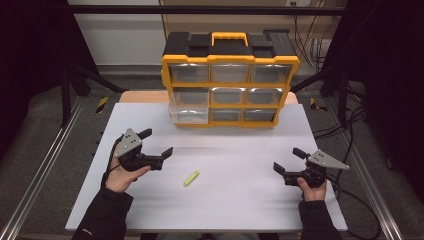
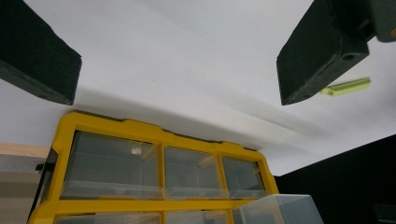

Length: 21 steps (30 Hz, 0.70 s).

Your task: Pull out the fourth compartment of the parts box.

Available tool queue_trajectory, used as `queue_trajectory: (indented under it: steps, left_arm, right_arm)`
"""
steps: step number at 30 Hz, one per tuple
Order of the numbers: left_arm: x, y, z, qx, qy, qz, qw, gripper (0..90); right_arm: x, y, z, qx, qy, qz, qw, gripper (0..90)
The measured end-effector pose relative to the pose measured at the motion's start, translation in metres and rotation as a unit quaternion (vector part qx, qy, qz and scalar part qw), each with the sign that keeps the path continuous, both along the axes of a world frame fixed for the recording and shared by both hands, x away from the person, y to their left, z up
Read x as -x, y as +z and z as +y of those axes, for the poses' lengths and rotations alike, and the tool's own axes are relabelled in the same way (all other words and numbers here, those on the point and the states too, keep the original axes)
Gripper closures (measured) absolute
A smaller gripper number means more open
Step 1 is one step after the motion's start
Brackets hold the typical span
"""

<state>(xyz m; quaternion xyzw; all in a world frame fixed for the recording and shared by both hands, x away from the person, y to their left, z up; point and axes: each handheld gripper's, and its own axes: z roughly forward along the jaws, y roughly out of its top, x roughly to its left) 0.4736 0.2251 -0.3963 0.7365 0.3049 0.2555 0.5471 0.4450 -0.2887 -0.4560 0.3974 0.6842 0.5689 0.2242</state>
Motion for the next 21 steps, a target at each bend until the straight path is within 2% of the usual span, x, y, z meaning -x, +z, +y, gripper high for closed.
queue_trajectory:
  steps: [16,21]
  left_arm:
    - [0.002,-0.017,-0.013,-0.015,-0.026,0.029,0.9991,2.0]
    - [0.003,-0.021,-0.02,-0.026,-0.035,0.037,0.9984,2.0]
  right_arm:
    - [-0.001,-0.001,0.001,0.002,0.004,0.0,1.0,0.5]
    - [0.0,-0.001,0.001,0.003,0.003,0.001,1.0,0.5]
